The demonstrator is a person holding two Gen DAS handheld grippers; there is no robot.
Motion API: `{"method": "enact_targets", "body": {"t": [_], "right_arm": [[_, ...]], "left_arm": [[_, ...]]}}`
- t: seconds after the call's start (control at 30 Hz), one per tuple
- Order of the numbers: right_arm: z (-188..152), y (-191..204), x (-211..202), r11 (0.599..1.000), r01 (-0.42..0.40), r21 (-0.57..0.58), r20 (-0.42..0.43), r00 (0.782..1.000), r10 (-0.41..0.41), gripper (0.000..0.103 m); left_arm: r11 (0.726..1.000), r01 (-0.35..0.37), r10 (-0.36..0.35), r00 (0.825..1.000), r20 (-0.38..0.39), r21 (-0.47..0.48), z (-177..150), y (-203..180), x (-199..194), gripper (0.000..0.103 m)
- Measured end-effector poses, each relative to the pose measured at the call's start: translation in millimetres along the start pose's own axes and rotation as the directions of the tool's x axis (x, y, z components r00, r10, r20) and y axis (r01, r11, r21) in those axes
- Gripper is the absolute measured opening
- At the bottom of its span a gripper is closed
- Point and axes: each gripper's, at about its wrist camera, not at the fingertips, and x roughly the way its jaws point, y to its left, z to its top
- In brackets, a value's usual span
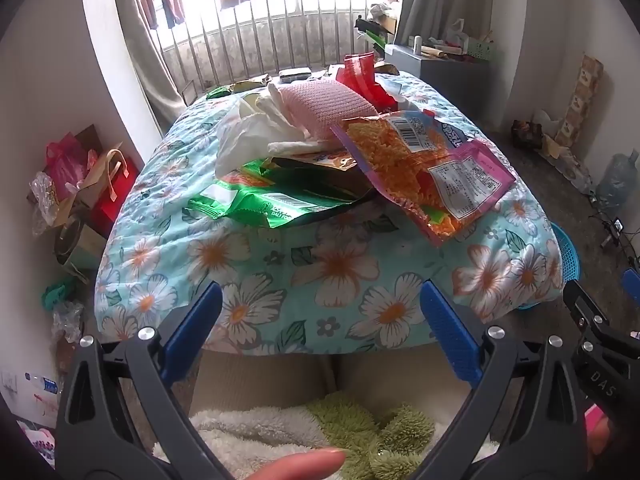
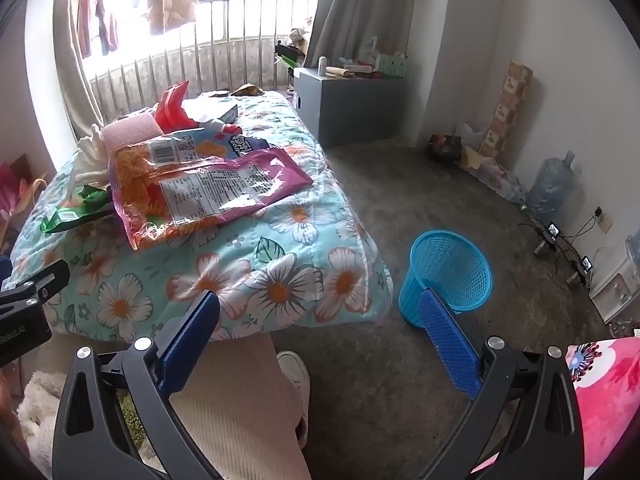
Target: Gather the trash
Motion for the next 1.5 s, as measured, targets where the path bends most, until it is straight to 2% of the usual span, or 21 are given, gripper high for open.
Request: {"method": "enact_targets", "body": {"t": [0.6,1.5], "right_arm": [[-0.1,0.2,-0.1,1.0,-0.003,0.003,-0.009,1.0,0.003,0.097],[1.6,1.7,-2.8,1.0,-0.007,0.005,-0.008,1.0,0.007,0.097]], "left_arm": [[1.0,0.003,-0.003,1.0,0.011,0.001,-2.7,0.9,-0.1,0.095],[1.0,0.002,-0.002,1.0,-0.013,-0.005,-2.3,4.4,4.9,0.095]]}}
